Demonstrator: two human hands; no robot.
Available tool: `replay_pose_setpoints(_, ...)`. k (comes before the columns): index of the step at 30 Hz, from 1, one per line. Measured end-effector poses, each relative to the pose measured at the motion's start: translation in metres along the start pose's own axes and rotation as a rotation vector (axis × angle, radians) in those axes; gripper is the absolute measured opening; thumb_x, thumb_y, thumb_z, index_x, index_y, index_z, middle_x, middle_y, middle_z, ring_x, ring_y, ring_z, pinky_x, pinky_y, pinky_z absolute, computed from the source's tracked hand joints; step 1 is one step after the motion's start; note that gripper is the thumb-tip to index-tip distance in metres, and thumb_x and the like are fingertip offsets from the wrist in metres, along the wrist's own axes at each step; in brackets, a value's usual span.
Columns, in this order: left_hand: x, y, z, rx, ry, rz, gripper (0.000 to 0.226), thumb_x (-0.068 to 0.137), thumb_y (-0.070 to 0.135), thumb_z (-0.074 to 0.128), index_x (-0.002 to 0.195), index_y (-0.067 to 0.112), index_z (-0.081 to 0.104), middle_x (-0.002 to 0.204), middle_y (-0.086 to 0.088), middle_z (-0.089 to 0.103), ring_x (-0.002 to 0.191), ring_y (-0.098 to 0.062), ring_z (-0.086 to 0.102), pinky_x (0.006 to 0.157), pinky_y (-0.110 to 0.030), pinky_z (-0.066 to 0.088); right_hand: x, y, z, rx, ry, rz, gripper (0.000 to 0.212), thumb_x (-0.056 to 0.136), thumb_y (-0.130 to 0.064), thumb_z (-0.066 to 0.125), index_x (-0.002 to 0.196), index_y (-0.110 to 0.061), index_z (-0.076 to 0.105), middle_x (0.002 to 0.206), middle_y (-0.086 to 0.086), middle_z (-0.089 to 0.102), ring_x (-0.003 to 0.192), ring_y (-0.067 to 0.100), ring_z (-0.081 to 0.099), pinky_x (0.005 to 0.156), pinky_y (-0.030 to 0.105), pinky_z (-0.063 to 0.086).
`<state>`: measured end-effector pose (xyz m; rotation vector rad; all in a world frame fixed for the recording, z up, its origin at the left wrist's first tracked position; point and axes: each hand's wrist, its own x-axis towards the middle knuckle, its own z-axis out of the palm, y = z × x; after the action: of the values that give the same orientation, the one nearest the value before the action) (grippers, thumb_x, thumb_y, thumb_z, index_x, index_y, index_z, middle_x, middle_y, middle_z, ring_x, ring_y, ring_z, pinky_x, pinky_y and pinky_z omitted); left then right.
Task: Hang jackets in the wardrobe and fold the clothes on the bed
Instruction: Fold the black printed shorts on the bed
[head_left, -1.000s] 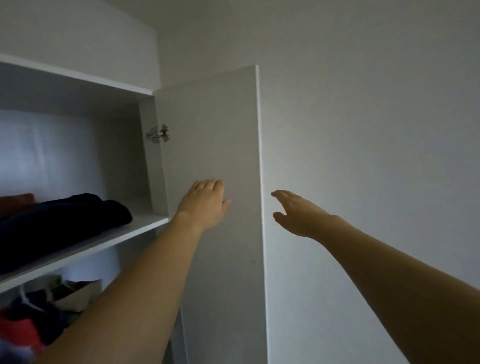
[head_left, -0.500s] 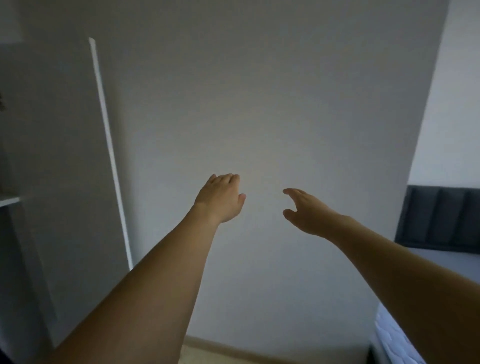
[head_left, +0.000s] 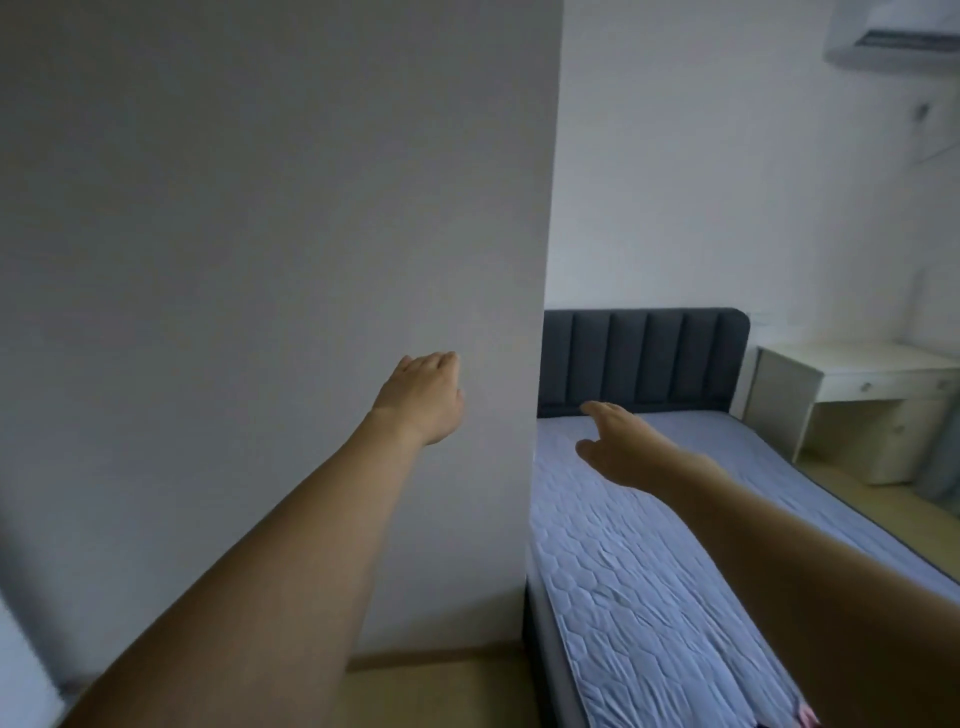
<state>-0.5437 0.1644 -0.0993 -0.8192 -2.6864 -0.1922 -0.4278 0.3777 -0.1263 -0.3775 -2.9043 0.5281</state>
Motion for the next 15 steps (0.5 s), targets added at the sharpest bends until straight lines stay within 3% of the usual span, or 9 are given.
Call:
replay_pose_setpoints(6,0.002,0.116,0.065,-0.092,-0.12,0.033,0.054,0.104,0.025,0.035,0.154,0.01,0.019,0.16,-0.009,0.026,0.145,-0.027,0.026,0.121,-0.038,0.013,-0.002,0.125,0.008,-0.016,-0.153,0.074,0.059,0.098,-0.024,0.052,0.151,-0.015,0.027,0.155,0.01,0.032,0.139,0.029,0.037,0.111,0.04,0.034)
replay_pose_setpoints(12,0.021,0.149,0.15,-0.154,-0.295,-0.135,0.048,0.102,0.028,0.038,0.145,0.007,0.034,0.152,-0.013,0.038,0.134,-0.034,0.04,0.11,-0.042,0.034,-0.002,0.229,0.035,-0.016,-0.259,0.131,0.059,0.098,-0.024,0.052,0.15,-0.016,0.027,0.155,0.009,0.033,0.139,0.028,0.037,0.111,0.039,0.033)
replay_pose_setpoints(15,0.028,0.196,0.199,-0.212,-0.375,-0.215,0.048,0.102,0.03,0.036,0.144,0.007,0.035,0.151,-0.015,0.038,0.132,-0.035,0.042,0.106,-0.043,0.039,-0.005,0.297,0.046,-0.023,-0.343,0.147,0.059,0.098,-0.026,0.051,0.151,-0.018,0.026,0.156,0.008,0.031,0.138,0.028,0.037,0.111,0.04,0.033)
